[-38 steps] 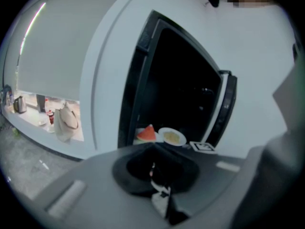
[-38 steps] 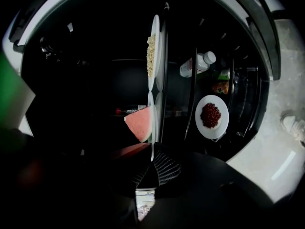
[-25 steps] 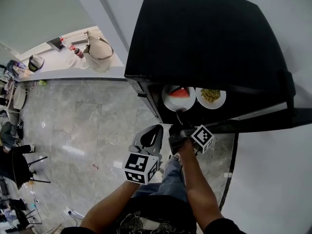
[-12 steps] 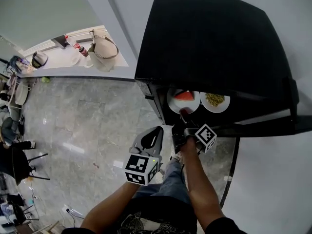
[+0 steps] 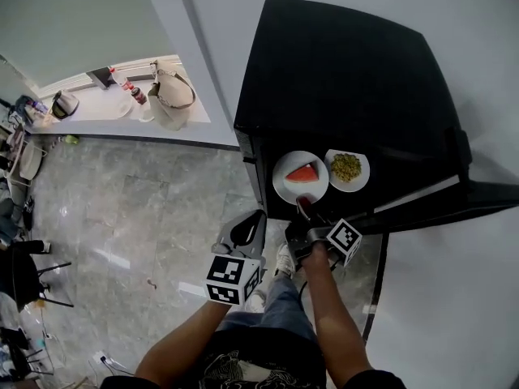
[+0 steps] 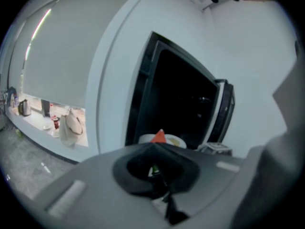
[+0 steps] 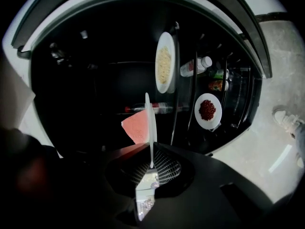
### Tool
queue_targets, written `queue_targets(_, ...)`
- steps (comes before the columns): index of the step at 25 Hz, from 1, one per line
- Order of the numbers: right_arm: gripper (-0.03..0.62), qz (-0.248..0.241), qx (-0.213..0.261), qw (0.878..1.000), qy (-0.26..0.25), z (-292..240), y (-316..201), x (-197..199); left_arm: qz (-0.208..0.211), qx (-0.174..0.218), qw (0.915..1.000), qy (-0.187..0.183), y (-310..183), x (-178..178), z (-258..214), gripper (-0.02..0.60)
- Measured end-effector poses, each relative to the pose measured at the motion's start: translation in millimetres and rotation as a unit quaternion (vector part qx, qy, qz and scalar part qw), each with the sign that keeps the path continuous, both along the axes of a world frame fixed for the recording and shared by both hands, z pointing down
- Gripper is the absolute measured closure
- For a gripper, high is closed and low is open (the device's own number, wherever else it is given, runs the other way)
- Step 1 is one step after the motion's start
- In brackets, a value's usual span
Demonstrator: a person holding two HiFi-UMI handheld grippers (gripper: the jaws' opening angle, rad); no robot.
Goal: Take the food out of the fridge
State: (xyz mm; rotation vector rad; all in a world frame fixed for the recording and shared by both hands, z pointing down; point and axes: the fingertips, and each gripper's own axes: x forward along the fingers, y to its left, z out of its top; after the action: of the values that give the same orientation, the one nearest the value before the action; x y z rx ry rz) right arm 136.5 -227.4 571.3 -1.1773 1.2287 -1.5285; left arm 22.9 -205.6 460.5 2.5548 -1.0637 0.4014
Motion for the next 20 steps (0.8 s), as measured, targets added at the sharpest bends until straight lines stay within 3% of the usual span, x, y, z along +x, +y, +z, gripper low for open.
queue_targets(6, 0.583, -0.017, -0.001, 1.000, -0.001, -50, 49, -11, 0.005, 0.027, 0.9996, 0.009, 6, -1, -24, 0.580)
queue_targets(20, 0.583, -0.049, 0.073, 0.996, 0.014, -220, 135, -50, 0.011, 0.074, 0.9964, 0.041, 24, -28, -108, 0.580)
